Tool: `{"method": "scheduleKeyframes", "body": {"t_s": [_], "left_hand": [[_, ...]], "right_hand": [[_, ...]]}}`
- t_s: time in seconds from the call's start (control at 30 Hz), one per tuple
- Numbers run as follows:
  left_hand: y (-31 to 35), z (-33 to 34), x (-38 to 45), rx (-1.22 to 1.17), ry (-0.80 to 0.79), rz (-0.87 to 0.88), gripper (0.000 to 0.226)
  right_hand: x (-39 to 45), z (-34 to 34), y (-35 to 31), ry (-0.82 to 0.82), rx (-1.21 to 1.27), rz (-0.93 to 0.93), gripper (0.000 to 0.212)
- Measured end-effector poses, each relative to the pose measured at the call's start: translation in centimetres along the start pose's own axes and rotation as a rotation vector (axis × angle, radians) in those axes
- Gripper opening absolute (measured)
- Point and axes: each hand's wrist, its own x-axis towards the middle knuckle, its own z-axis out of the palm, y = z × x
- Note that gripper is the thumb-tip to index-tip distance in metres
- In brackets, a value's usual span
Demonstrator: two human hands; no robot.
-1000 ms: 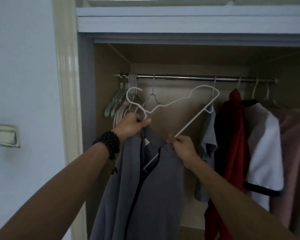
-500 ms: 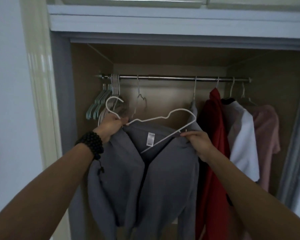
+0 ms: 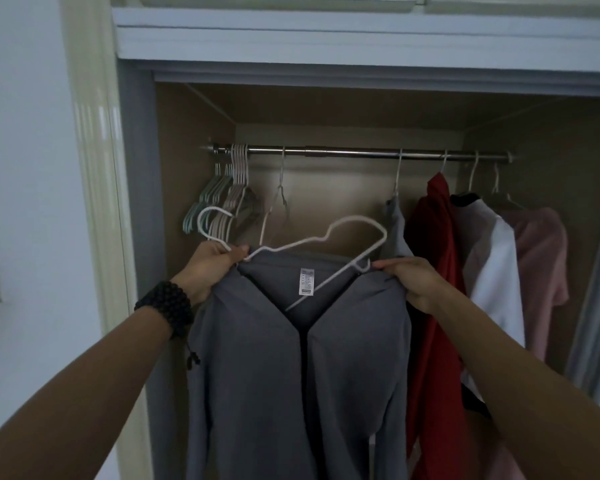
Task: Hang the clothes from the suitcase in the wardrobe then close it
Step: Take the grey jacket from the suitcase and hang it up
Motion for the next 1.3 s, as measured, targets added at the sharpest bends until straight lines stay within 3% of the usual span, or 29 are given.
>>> {"method": "scheduleKeyframes", "body": {"t_s": [0.13,0.23,0.37,0.53,0.6,0.63,0.7,0.77,0.8,0.87,0.97,1.03,1.1,1.2,1.3], "left_hand": [[0.4,0.2,-0.3,0.288,-0.005,0.017,0.032],[1.0,1.4,-1.1,0.437,-0.117,0.014,0.033],[2.4,4.2,-1.8,0.588,-0.232,0.144,0.032],[5.4,5.6,-1.4,0.676,-0.255,0.233,0.038],[5.5,5.7,-1.5,0.654,-0.220,0.275,0.041],[5.3,5.7,-1.4,0.628,-0.199,0.288,0.042],[4.7,5.4,-1.2,0.537,-0.153,0.315,0.048],[4.4,5.1,-1.2,0.498,-0.124,0.335,0.046],[4.3,5.1,-1.2,0.484,-0.126,0.340,0.043],[4.4,5.3,-1.6,0.462,-0.117,0.347,0.031],[4.7,5.7,-2.3,0.445,-0.150,0.371,0.013],[4.7,4.8,-2.5,0.571,-0.229,0.419,0.003],[4.3,3.0,-2.4,0.770,-0.331,0.461,0.014],[3.1,0.2,-2.8,0.844,-0.349,0.371,0.033],[2.1,-1.3,-3.3,0.611,-0.354,0.244,0.056]], "right_hand": [[-0.7,-0.2,-2.3,0.046,-0.058,-0.075,0.025],[-0.8,0.1,-3.7,0.079,-0.133,-0.200,0.029],[-1.6,1.7,-4.5,0.110,-0.288,-0.383,0.036],[-4.3,3.5,-4.6,-0.189,-0.294,-0.487,0.026],[-4.9,3.0,-4.4,-0.336,-0.316,-0.460,0.038],[-4.9,2.6,-4.1,-0.332,-0.345,-0.473,0.047],[-4.5,1.2,-3.1,-0.193,-0.657,-0.584,0.055],[-4.2,0.1,-2.0,-0.161,-1.194,-0.566,0.057],[-4.4,-0.2,-1.5,-0.169,-1.370,-0.486,0.048],[-4.6,0.1,-0.7,-0.174,-1.465,-0.468,0.028],[-4.7,1.5,0.5,-0.230,-1.331,-0.609,0.017],[-4.7,1.8,1.2,-0.219,-1.209,-0.622,0.019],[-4.4,1.1,1.5,-0.132,-1.107,-0.572,0.015],[-4.1,-0.2,1.7,-0.073,-1.004,-0.541,0.017],[-3.8,-0.9,1.9,-0.077,-0.917,-0.542,0.012]]}}
